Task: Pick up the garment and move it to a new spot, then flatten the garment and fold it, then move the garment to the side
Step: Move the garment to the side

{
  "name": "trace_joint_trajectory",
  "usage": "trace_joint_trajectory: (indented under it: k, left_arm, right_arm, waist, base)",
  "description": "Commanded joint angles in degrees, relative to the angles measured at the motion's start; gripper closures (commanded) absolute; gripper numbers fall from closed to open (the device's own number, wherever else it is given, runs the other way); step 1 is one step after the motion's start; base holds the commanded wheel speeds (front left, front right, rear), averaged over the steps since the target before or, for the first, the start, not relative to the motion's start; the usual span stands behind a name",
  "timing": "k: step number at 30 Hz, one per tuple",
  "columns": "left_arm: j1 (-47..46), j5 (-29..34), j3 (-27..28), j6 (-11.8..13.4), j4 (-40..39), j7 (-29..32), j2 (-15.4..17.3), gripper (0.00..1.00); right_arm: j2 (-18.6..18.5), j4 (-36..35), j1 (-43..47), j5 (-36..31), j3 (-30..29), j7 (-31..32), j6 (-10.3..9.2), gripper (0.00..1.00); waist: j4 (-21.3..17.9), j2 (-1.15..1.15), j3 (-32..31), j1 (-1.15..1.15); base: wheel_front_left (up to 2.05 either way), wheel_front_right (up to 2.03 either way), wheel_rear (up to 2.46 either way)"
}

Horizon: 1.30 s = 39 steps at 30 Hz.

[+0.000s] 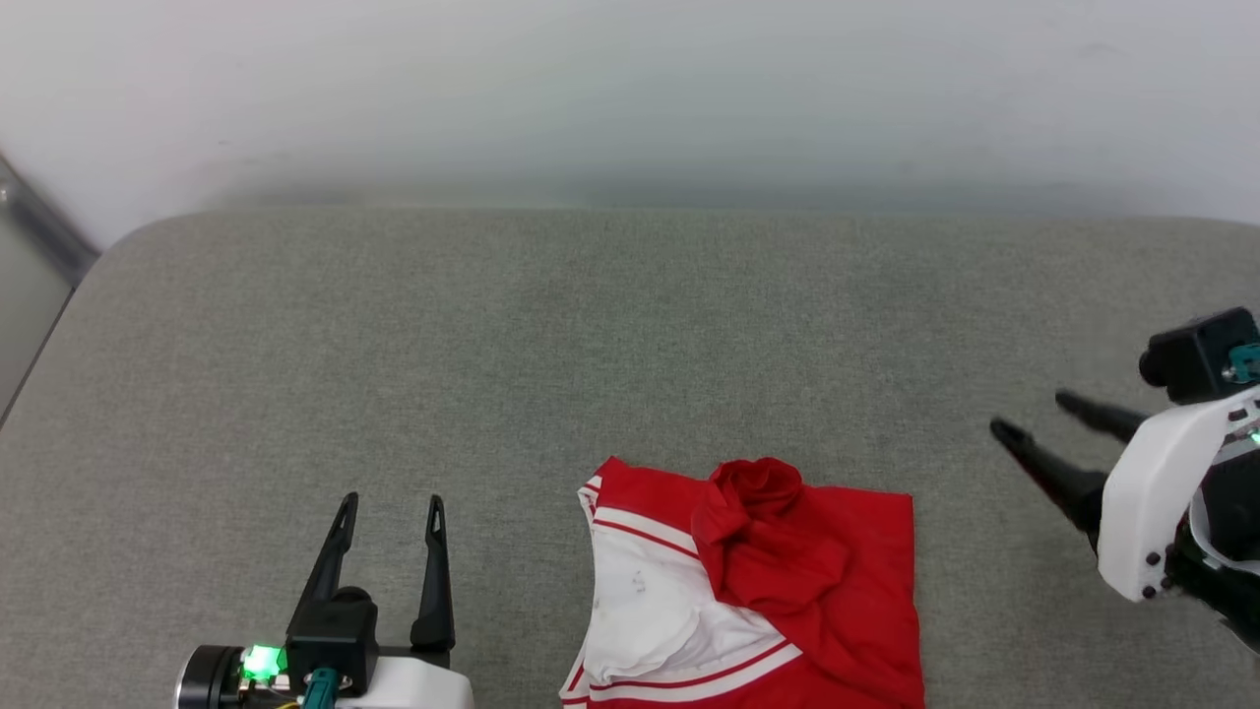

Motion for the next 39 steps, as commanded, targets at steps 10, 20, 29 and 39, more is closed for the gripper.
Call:
trace_joint_trajectory:
  k: [10, 20, 29, 39]
  left_arm:
    - [-3.69, 0.04, -0.77, -0.87, -0.48, -0.13, -0.63, 0.00]
    - [-7.83, 0.32, -1.56, -1.34, -0.45, -0.13, -1.18, 0.00]
    - [-8.92, 0.09, -1.82, -1.39, 0.04, -0.13, -1.57, 0.00]
    - [-6.80, -0.15, -1.60, -1.20, 0.88, -0.14, -1.73, 0.00]
  right_arm:
    - [0.21, 5.55, 3.65, 16.75, 0.41, 16.55, -0.02, 0.00]
    - [5.84, 12.90, 1.65, 19.07, 4.66, 14.64, -0.02, 0.00]
    - [7.01, 18.23, 2.61, 18.30, 13.79, 12.49, -0.07, 0.89]
    - [1.93, 15.46, -4.31, 18.94, 17.32, 5.47, -0.06, 1.00]
  waist:
    - [2.08, 0.00, 4.74, 0.00]
    - [5.06, 0.00, 10.88, 0.00]
    - [6.23, 0.00, 11.81, 0.00]
    - [5.40, 0.00, 8.05, 0.00]
  base:
    - [0.00, 0.00, 0.00]
    - [0.00, 0.00, 0.00]
    - [0.00, 0.00, 0.00]
    - [0.00, 0.00, 0.00]
